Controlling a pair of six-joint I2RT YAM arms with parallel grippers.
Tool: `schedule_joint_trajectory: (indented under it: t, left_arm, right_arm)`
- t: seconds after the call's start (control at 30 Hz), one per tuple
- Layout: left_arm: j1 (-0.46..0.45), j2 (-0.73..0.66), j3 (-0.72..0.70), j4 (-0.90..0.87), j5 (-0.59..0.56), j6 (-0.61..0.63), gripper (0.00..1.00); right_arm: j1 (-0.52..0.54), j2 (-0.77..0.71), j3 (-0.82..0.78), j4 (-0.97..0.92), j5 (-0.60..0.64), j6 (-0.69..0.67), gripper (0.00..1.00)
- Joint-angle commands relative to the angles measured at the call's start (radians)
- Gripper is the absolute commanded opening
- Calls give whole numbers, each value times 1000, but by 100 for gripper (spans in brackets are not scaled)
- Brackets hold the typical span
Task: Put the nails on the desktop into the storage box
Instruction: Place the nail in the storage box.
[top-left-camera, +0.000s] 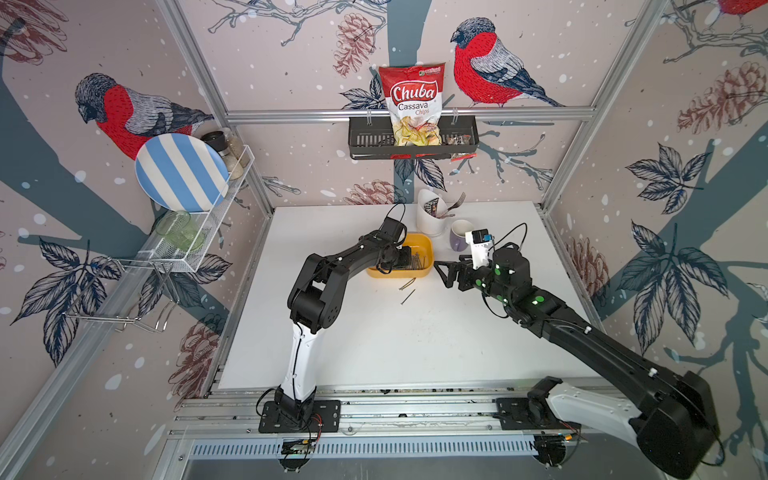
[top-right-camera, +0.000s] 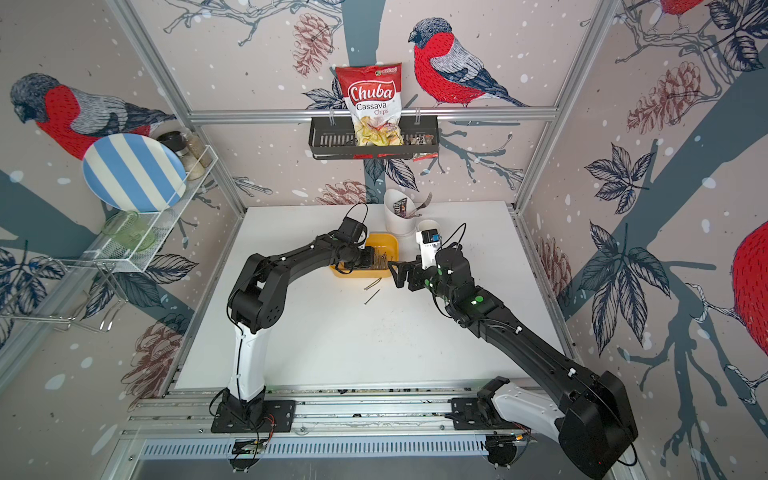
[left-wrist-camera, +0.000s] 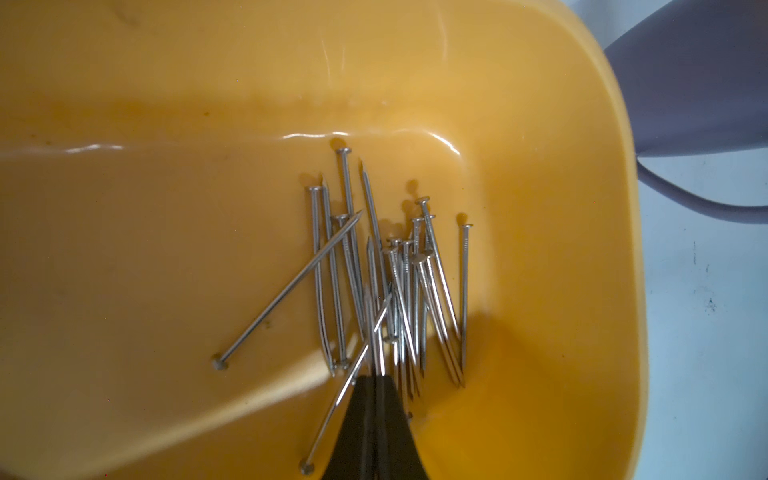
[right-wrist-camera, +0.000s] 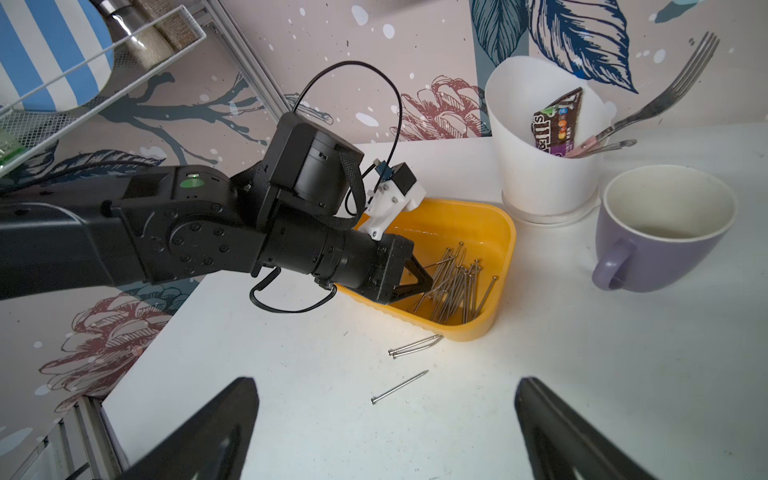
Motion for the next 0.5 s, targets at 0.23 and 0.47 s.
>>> schedule_joint_trajectory:
  t: [0.23, 0.47]
  left_arm:
    - [2, -91, -32, 13, 16, -22, 24]
    - [-2, -232, -76, -20, -4, -11, 29]
  right_arm:
    - [-33, -7, 32, -60, 156, 133, 100]
    - [-98, 35, 79, -141, 42, 227, 100]
